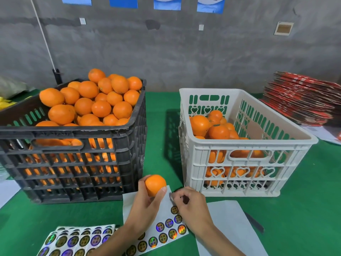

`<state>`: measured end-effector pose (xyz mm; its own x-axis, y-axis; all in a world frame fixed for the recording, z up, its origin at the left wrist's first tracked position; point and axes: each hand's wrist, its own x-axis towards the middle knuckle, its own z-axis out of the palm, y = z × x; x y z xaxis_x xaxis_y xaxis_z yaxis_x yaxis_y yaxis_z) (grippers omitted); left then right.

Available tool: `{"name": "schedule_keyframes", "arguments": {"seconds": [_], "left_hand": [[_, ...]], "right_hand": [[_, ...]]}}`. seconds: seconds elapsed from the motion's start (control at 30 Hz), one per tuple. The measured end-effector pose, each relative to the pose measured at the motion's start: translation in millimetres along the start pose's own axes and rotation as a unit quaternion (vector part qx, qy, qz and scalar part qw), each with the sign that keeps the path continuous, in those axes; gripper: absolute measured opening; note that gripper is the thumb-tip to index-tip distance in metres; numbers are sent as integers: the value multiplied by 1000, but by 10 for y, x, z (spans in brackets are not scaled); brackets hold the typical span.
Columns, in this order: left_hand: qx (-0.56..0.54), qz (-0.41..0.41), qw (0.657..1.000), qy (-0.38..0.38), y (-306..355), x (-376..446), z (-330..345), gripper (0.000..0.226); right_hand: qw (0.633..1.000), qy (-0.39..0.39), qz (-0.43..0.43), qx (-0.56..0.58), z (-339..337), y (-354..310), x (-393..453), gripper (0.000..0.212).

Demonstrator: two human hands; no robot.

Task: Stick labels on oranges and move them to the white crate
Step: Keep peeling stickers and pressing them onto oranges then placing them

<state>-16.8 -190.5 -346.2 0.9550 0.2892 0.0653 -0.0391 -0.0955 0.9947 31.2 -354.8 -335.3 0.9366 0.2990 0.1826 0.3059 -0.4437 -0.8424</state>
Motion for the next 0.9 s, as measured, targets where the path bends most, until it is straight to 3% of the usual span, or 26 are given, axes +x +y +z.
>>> {"name": "schedule_keyframes", "arguments": {"seconds": [0.13,0.3,0.43,0.53,0.6,0.67,0.77,0.83,0.9], "left_hand": [[-28,32,999,11,101,-42,-18,49],[-98,87,991,7,510,-58,0,53],[-174,95,980,-25,905,-9,11,52],[-239,45,969,-33,1181,83,-6,71],[-219,54,974,-29,1356,188,-23,78],[-185,77,979,-30,1570,312,-38,78],[-130,100,983,-77,1937,508,-66,69],[-104,109,982,-116,2173,617,-66,57],[-46,141,984,-94,2376,747,-68,49]], "right_hand": [[992,88,-90,14,-45,-172,-2,11],[956,184,-227,24,-95,-649,63,12],[947,181,-263,41,-164,-970,92,22],[941,142,-303,-55,-264,-1147,107,46],[928,143,-315,-140,-331,-1267,127,68],[914,194,-312,-172,-445,-1403,188,82],[894,281,-298,-182,-691,-1596,343,78],[901,288,-268,-181,-846,-1674,453,73],[909,285,-238,-191,-987,-1676,568,69]]}}
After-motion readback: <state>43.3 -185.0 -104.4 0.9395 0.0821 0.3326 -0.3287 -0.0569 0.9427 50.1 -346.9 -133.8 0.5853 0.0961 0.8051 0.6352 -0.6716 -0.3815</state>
